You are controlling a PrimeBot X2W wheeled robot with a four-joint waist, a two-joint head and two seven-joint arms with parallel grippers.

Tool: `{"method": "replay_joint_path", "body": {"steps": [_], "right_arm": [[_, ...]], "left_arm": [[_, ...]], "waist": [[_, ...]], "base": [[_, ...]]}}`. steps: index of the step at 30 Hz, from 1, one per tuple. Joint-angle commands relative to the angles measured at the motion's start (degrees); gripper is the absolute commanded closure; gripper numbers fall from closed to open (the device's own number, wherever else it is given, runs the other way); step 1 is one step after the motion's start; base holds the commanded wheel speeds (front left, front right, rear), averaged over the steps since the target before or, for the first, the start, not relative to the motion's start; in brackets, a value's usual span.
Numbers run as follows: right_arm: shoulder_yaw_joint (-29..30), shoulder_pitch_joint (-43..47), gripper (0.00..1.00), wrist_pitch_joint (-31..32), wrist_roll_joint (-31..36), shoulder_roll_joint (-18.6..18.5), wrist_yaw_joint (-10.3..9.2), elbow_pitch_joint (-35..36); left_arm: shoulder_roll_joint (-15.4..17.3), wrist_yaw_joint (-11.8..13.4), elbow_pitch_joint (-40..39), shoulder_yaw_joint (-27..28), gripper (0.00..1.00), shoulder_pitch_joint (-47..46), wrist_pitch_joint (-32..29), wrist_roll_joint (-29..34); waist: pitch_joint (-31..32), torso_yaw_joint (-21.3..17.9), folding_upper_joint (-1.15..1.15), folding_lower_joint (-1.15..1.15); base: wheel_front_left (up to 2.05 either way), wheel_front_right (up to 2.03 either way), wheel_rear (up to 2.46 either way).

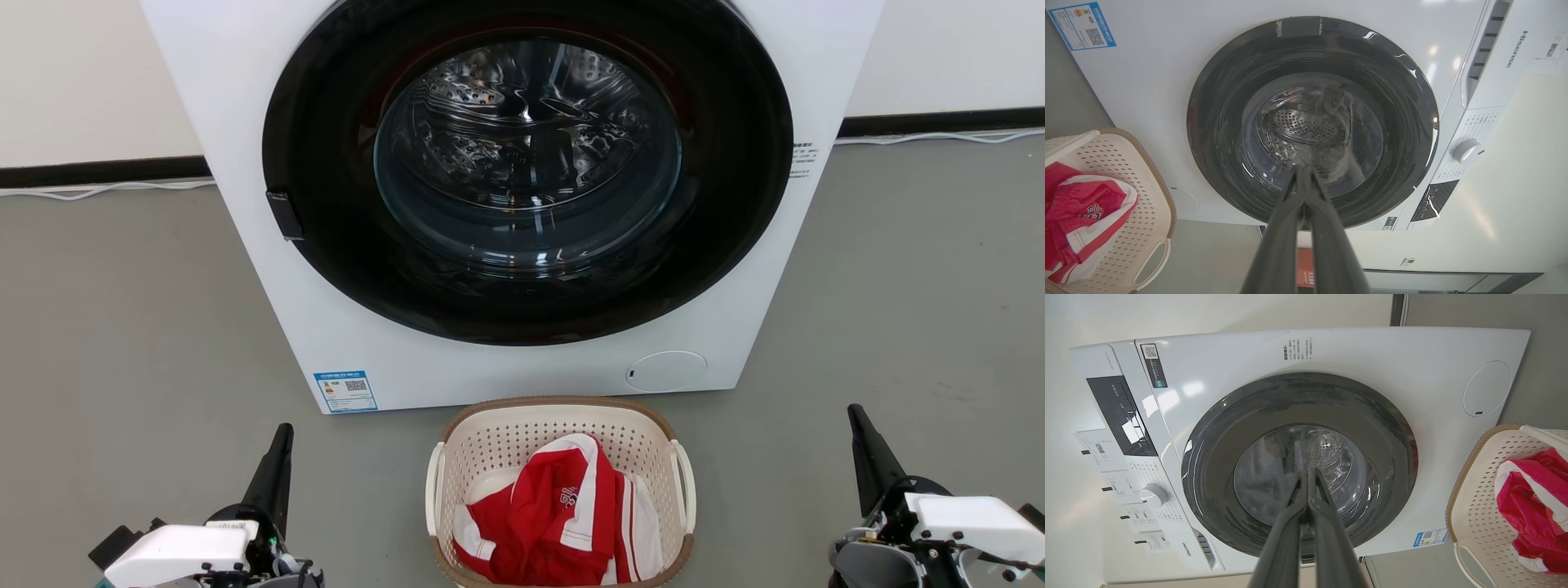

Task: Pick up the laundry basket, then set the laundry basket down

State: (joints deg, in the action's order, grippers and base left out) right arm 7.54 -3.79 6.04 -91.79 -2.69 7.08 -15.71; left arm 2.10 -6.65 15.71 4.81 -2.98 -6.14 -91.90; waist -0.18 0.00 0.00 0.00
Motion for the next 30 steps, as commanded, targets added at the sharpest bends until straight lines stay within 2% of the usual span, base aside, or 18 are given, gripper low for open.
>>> {"method": "replay_joint_path", "body": {"steps": [1, 8, 9, 13, 16, 21, 30], "right_arm": [[-1.04, -2.39, 1.00, 0.43, -0.40, -0.19, 0.41, 1.68], [-1.04, -2.39, 1.00, 0.43, -0.40, -0.19, 0.41, 1.68], [-0.13, 0.37, 0.00, 0.00, 0.01, 0.04, -0.03, -0.57], [-0.38, 0.71, 0.00, -0.29, -0.01, 0.11, -0.02, -0.74], [-0.61, 0.83, 0.00, -0.56, 0.03, 0.10, -0.01, -0.37], [-1.05, 1.12, 0.00, -1.04, 0.28, 0.06, 0.01, 0.28], [-2.42, 1.20, 0.00, -2.97, 2.86, -0.94, 0.04, 0.74]], "left_arm": [[0.77, -0.84, -1.67, 1.69, 1.00, -3.20, -0.33, -0.29], [0.77, -0.84, -1.67, 1.69, 1.00, -3.20, -0.33, -0.29], [-0.15, 0.10, 0.77, -0.01, 0.00, 0.29, 0.09, 0.01], [-0.25, 0.07, 1.18, -0.34, 0.00, 0.68, 0.62, 0.12], [-0.22, 0.05, 1.11, -0.69, 0.00, 0.71, 1.12, 0.21], [-0.18, 0.01, 0.99, -1.25, 0.00, 0.85, 1.99, 0.38], [0.02, -0.05, 1.18, -2.03, 0.00, 0.79, 3.35, 2.37]], "waist": [[0.00, 0.00, 0.00, 0.00], [0.00, 0.00, 0.00, 0.00], [0.00, 0.00, 0.00, 0.00], [-0.02, 0.00, 0.00, 0.02], [0.09, 0.02, 0.00, 0.12], [0.01, 0.02, 0.00, 0.01], [-0.02, 0.05, 0.00, 0.00]], "base": [[0.00, 0.00, 0.00], [0.00, 0.00, 0.00], [0.00, 0.00, 0.00], [0.00, 0.00, 0.00], [0.00, 0.00, 0.00], [0.00, 0.00, 0.00], [0.00, 0.00, 0.00]]}}
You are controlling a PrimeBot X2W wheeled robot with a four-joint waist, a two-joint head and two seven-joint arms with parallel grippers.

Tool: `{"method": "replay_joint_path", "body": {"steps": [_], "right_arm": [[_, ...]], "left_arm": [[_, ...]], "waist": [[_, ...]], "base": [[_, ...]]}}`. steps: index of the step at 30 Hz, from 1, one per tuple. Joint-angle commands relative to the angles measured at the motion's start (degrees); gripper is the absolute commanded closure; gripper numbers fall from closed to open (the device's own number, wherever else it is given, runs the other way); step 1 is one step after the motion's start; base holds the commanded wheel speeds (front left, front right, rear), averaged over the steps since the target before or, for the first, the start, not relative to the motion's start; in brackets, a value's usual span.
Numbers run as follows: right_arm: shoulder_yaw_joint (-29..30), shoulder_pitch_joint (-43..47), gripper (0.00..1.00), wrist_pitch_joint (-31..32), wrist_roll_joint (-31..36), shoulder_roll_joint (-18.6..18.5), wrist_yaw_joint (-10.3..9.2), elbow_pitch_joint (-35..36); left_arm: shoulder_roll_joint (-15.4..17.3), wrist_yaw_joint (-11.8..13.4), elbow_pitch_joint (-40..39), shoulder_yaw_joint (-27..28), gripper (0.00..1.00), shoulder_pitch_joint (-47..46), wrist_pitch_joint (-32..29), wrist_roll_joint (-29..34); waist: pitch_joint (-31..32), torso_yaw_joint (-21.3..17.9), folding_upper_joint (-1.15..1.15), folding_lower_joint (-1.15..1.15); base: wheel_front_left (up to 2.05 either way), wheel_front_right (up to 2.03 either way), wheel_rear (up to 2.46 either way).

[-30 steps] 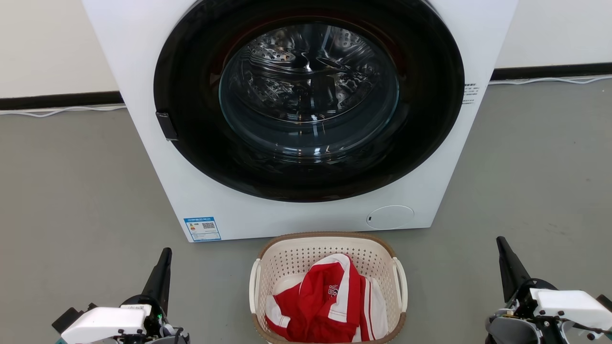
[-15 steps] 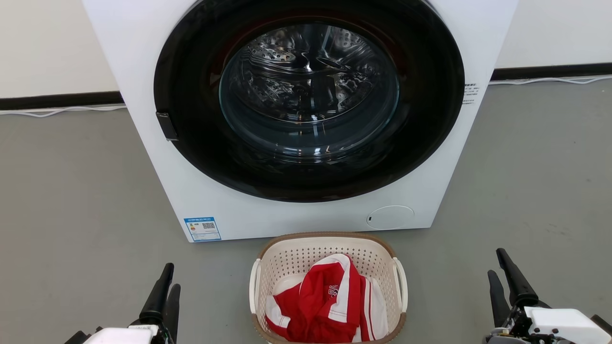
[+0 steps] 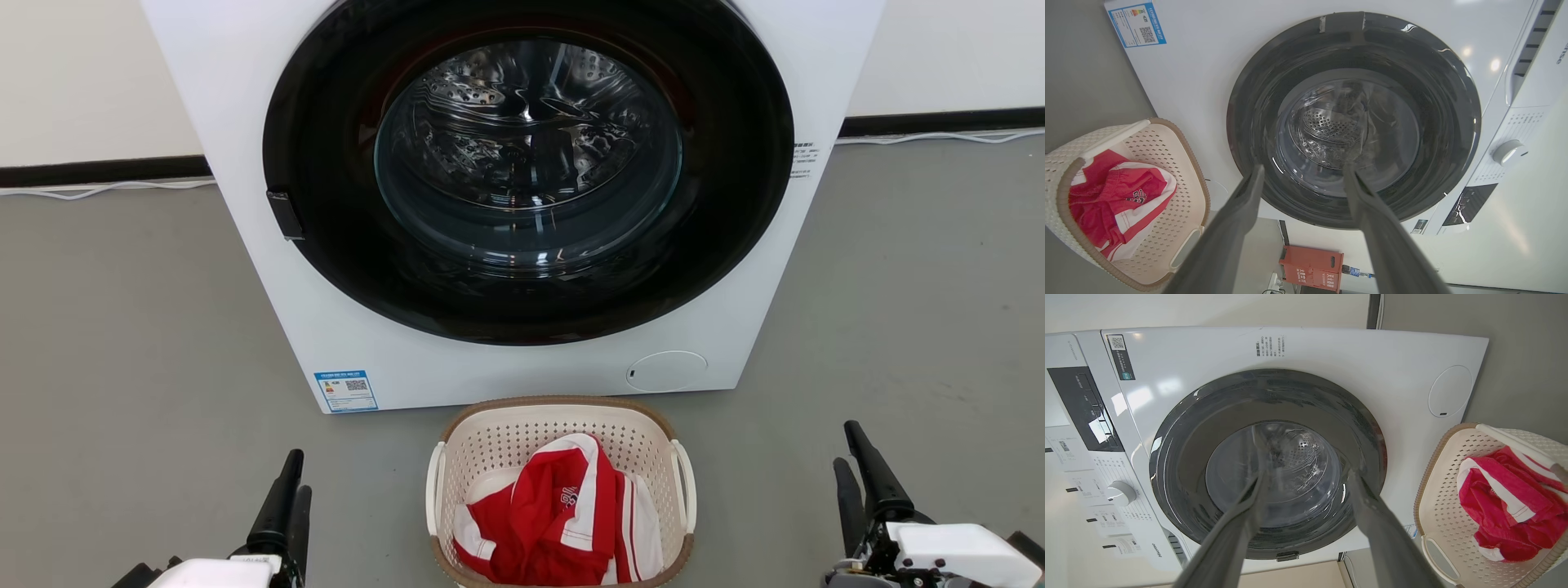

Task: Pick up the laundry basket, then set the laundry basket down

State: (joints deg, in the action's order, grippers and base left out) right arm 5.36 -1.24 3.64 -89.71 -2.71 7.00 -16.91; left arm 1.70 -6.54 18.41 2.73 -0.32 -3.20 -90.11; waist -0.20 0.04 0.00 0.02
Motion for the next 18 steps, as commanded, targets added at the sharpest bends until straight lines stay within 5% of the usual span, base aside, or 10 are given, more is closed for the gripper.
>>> {"method": "replay_joint_path", "body": {"steps": [1, 18], "right_arm": [[-0.49, -1.38, 0.00, -0.85, 1.39, -1.12, 0.12, 1.92], [-1.45, -1.68, 0.00, -3.89, 18.09, -1.86, 0.18, 2.64]], "left_arm": [[0.44, -0.16, -1.47, 0.03, 0.00, -1.90, 0.59, 1.05], [0.46, -0.06, -0.90, 0.32, 0.00, -2.08, 3.45, 12.78]], "waist": [[0.01, 0.02, 0.00, -0.02], [-0.01, 0.05, 0.00, -0.02]], "base": [[0.00, 0.00, 0.00], [0.00, 0.00, 0.00]]}}
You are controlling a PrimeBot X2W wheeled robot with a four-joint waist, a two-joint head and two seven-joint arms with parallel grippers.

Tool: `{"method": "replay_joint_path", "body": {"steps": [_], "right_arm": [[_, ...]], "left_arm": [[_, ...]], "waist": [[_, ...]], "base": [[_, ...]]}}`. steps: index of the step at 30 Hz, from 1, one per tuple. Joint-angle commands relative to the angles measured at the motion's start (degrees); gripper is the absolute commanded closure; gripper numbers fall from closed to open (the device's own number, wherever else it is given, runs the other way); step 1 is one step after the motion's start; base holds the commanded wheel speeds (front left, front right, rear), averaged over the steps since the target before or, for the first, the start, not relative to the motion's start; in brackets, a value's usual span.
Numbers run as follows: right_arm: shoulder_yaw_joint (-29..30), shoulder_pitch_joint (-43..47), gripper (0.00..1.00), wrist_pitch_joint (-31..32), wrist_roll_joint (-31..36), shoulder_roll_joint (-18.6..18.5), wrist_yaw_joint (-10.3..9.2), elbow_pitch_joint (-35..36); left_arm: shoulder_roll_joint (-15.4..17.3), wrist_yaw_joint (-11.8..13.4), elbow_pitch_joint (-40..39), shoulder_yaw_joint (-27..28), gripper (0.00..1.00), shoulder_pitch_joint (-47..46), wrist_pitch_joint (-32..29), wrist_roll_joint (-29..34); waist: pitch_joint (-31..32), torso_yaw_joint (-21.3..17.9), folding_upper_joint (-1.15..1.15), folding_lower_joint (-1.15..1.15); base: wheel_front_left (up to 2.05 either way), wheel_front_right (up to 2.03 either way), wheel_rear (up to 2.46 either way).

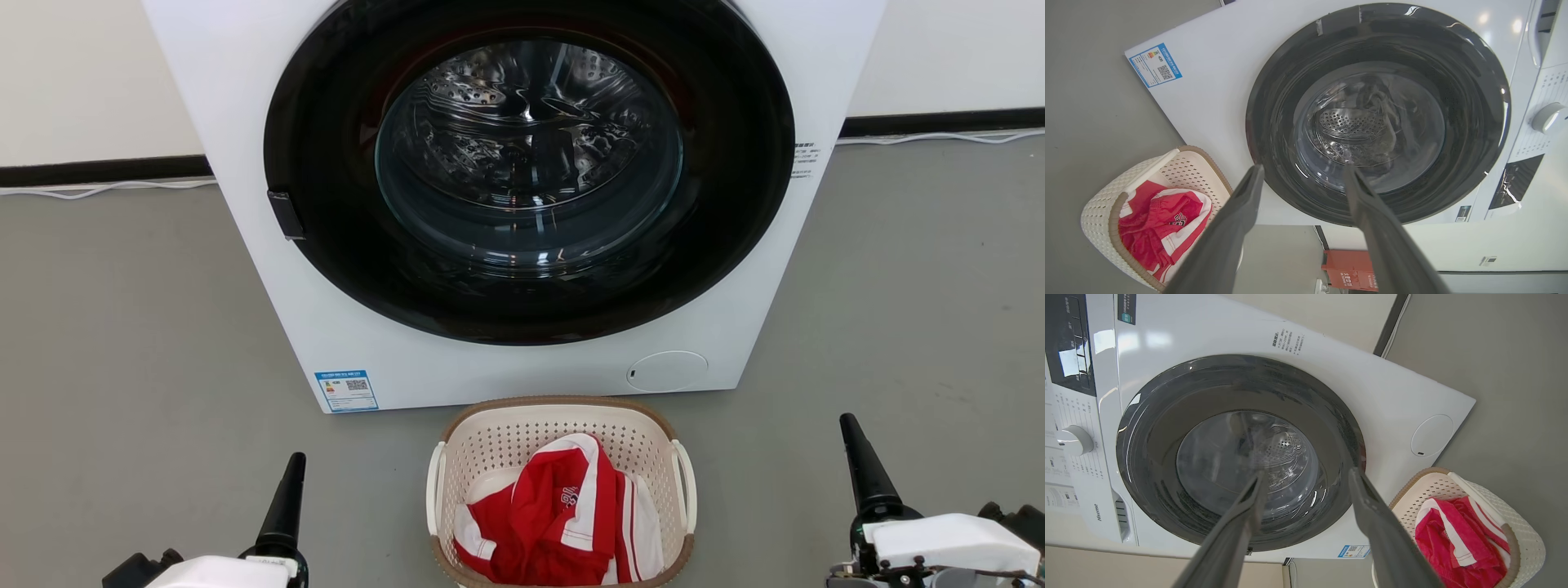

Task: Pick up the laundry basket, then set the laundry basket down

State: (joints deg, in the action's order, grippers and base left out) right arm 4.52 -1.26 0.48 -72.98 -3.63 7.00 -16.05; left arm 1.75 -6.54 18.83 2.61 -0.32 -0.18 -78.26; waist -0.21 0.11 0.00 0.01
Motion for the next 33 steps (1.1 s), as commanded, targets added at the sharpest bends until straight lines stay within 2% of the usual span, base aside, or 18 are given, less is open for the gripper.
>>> {"method": "replay_joint_path", "body": {"steps": [1, 14, 33], "right_arm": [[-0.68, -1.66, 0.00, -0.90, 2.38, -0.94, 0.18, 1.82], [-2.19, -1.77, 0.00, -3.08, 15.61, -1.98, 0.23, 2.84], [-4.44, -1.87, 0.00, -6.11, 31.07, -3.56, 0.29, 2.66]], "left_arm": [[0.41, -0.03, -1.37, 0.42, 0.00, -2.06, 0.60, 1.62], [0.51, 0.90, -2.31, 0.06, 0.00, -1.69, 2.79, 12.25], [0.66, 1.17, -2.64, 0.11, 0.00, -1.07, 5.81, 26.53]], "waist": [[0.00, -0.02, 0.00, -0.01], [0.01, -0.12, 0.00, -0.01], [0.17, -0.20, 0.00, -0.01]], "base": [[0.00, 0.00, 0.00], [0.00, 0.00, 0.00], [0.00, 0.00, 0.00]]}}
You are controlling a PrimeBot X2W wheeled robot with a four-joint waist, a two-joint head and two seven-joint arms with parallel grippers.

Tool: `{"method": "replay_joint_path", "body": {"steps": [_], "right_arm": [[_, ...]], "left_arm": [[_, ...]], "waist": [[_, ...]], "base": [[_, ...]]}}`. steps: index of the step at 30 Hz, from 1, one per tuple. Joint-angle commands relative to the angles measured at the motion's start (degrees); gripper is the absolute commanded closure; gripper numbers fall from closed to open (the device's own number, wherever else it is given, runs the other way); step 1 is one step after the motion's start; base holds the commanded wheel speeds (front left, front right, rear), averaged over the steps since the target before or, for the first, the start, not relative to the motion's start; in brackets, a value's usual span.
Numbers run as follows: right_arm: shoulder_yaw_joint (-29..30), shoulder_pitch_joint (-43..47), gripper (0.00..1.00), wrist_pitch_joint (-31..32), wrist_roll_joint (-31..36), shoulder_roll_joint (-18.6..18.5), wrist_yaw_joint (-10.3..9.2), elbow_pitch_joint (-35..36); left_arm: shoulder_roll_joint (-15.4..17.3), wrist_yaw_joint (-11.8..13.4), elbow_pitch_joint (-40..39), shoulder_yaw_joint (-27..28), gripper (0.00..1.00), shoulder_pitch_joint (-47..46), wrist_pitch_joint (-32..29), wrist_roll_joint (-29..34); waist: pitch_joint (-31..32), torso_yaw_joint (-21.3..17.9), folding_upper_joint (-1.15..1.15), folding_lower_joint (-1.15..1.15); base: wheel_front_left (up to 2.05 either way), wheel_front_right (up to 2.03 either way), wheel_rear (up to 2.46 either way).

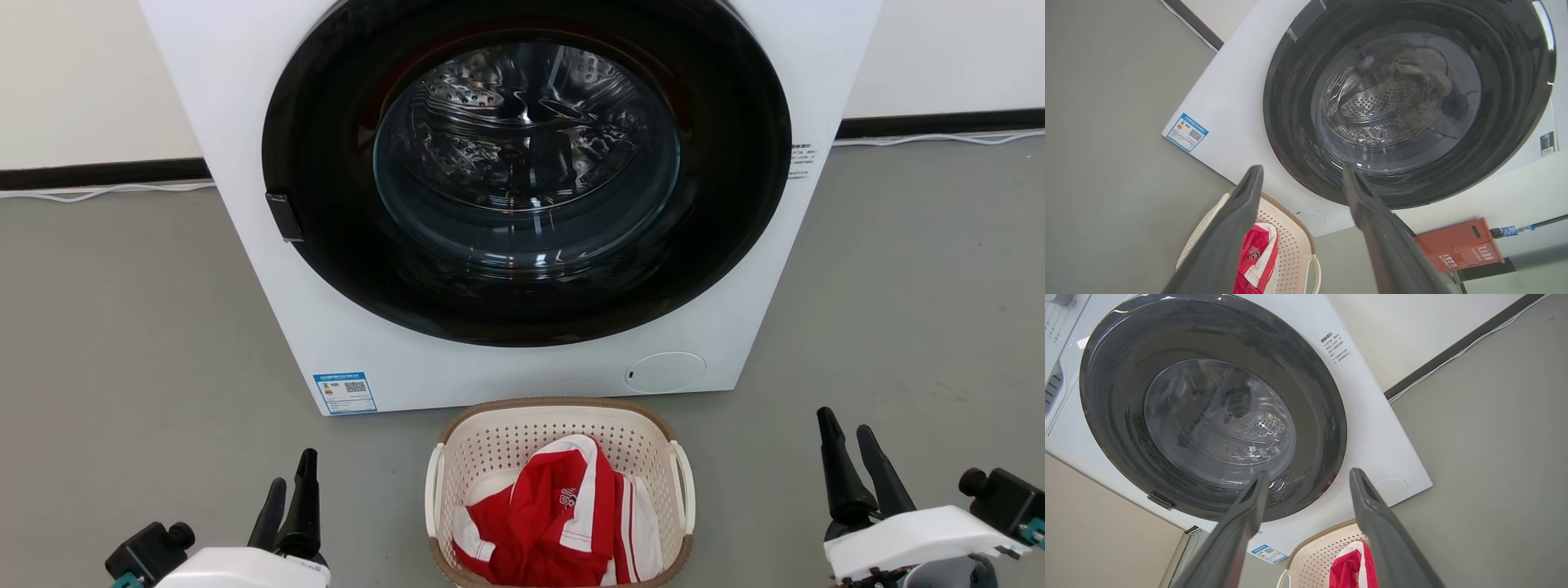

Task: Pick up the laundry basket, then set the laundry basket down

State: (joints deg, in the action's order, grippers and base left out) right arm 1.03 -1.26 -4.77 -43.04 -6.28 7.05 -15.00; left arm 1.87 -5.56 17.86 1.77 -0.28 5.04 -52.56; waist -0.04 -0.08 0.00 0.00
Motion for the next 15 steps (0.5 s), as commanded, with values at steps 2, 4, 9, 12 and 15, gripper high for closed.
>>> {"method": "replay_joint_path", "body": {"steps": [2, 4, 9, 12, 15], "right_arm": [[-1.16, -1.94, 0.00, -1.19, 2.72, -1.01, 0.25, 1.58], [-1.36, -1.99, 0.00, -1.53, 4.31, -1.12, 0.26, 1.52], [-1.79, -2.12, 0.00, -2.37, 7.99, -1.45, 0.28, 1.25], [-2.01, -2.13, 0.00, -2.87, 10.12, -1.62, 0.29, 1.09], [-2.34, -2.11, 0.00, -3.38, 12.21, -1.82, 0.30, 0.90]], "left_arm": [[0.56, 0.20, -1.74, 0.89, 0.00, -1.08, 0.93, 2.58], [0.57, 0.23, -1.81, 0.86, 0.00, -1.06, 1.27, 4.09], [0.61, 0.27, -1.83, 0.85, 0.00, -1.02, 2.10, 7.70], [0.64, 0.28, -1.84, 0.94, 0.00, -0.95, 2.61, 9.62], [0.66, 0.26, -1.84, 1.04, 0.00, -0.87, 3.11, 11.72]], "waist": [[-0.03, -0.05, 0.00, 0.00], [-0.07, -0.07, 0.00, 0.00], [-0.10, -0.07, 0.00, 0.00], [-0.10, -0.09, 0.00, 0.00], [-0.10, -0.10, 0.00, 0.00]], "base": [[0.00, 0.00, 0.00], [0.00, 0.00, 0.00], [0.00, 0.00, 0.00], [0.00, 0.00, 0.00], [0.00, 0.00, 0.00]]}}
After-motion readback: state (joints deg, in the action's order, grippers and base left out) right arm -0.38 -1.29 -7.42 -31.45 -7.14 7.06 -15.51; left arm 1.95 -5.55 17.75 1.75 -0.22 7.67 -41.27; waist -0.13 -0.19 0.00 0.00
